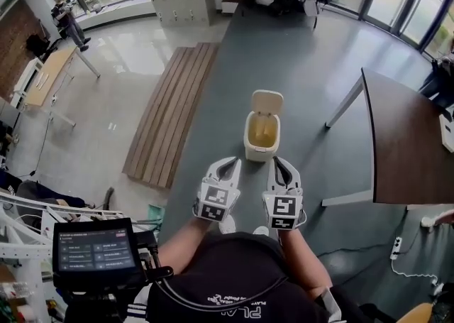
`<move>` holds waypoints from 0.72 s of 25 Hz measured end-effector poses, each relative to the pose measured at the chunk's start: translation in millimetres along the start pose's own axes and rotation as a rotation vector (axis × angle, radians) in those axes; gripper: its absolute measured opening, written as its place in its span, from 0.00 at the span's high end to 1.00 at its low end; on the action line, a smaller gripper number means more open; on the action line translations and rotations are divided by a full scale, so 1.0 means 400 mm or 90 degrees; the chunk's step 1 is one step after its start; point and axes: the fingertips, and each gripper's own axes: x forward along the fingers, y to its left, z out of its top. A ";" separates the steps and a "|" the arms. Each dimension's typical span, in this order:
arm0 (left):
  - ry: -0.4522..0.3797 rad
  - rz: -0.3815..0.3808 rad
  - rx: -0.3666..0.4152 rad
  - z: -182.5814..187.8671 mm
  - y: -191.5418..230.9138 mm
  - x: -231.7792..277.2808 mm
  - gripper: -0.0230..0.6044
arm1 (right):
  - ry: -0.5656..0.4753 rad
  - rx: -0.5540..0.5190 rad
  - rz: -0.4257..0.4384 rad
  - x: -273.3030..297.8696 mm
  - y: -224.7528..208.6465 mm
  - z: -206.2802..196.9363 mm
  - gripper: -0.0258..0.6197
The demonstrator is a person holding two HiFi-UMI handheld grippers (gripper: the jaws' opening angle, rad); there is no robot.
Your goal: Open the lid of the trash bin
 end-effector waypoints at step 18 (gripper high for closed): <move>-0.008 0.022 -0.042 0.022 -0.096 -0.053 0.96 | -0.006 0.004 -0.009 -0.128 -0.075 -0.011 0.96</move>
